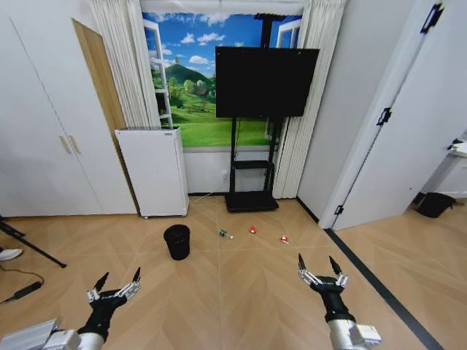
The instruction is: Pick up the trash bin and place the garbage on the floor into it.
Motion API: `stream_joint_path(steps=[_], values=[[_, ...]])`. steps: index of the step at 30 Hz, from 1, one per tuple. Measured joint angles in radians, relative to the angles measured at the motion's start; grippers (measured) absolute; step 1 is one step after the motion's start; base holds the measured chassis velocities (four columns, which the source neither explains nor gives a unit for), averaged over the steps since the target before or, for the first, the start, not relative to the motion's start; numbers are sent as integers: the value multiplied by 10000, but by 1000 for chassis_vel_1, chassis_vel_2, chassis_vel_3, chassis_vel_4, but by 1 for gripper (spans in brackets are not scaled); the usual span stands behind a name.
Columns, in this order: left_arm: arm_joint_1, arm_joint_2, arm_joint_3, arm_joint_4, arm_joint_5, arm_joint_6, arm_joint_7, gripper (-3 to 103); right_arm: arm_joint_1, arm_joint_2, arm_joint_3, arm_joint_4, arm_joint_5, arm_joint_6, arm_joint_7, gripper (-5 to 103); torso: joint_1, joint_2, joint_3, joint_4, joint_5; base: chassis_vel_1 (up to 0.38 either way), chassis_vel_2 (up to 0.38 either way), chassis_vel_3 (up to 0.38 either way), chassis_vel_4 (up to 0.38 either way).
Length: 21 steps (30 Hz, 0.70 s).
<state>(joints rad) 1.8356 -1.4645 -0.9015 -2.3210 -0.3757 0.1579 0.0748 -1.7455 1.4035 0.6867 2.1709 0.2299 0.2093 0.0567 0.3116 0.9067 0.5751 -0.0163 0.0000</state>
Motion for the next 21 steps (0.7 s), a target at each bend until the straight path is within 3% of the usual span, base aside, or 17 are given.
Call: stream_joint_path(steps=[21], values=[[122, -39, 25, -45, 183, -27, 212, 99, 36, 5, 32, -74, 79, -106, 6, 100, 0, 0, 0, 0, 0, 0, 0, 0, 0]])
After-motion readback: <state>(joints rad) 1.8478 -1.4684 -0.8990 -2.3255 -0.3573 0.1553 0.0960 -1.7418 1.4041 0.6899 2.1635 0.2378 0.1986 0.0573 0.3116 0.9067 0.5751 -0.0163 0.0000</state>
